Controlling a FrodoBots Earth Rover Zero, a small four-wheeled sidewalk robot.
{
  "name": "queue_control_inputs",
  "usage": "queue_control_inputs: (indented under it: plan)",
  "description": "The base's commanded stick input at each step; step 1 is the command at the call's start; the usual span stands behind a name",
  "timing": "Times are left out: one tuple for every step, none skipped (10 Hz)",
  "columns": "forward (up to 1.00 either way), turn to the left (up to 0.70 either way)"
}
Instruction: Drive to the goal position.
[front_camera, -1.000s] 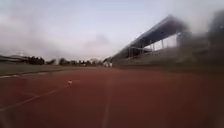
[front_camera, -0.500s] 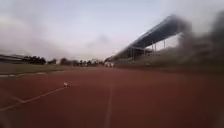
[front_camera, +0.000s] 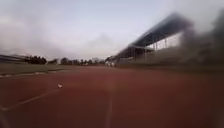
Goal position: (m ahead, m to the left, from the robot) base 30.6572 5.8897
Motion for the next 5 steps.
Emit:
queue_control_inputs:
  plan:
    - [0.7,0.02]
    - [0.7,0.02]
    - [0.7,0.02]
    - [0.7,0.02]
    - [0.7,0.02]
